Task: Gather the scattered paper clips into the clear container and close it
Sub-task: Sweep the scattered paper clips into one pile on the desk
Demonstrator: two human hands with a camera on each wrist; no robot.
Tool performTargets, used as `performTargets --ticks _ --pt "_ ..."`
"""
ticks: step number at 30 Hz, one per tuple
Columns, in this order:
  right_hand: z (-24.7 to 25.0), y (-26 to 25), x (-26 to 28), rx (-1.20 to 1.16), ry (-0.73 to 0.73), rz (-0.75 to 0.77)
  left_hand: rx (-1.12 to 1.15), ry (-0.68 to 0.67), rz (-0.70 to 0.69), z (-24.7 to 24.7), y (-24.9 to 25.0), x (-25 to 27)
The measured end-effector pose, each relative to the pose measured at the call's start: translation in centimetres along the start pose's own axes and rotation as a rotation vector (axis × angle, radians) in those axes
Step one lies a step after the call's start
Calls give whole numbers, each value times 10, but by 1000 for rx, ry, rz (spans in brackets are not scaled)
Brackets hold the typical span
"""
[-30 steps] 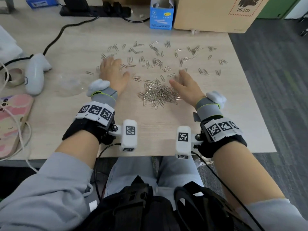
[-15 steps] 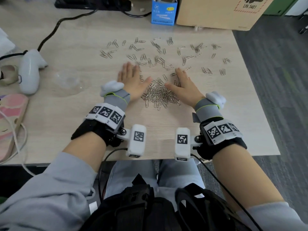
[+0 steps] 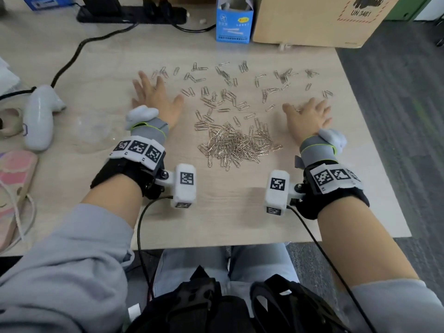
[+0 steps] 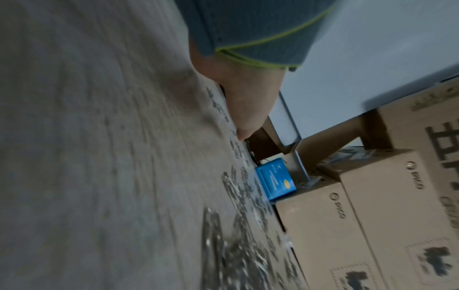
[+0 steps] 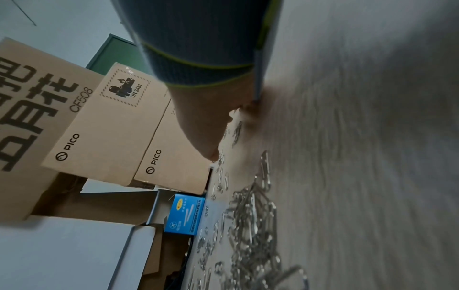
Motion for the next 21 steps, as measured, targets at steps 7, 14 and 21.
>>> performTargets --ticks 7,14,21 --pt "-31 -21 6 74 -256 192 -115 -109 -129 -25 28 -5" --pt "-28 -35 -4 -410 -270 281 76 -152 -330 -18 62 4" --pt "11 -12 -53 -136 175 97 -22 78 -115 -10 46 -33"
Point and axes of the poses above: each hand's wrist, its own x-axis away from the middle knuckle, its own z-axis out of the back of the hand, y = z × x, the point moved 3 cm from there along -x, towards the middle knuckle, and after that the axes turned 12 degrees about -x, right-handed, at the moved point
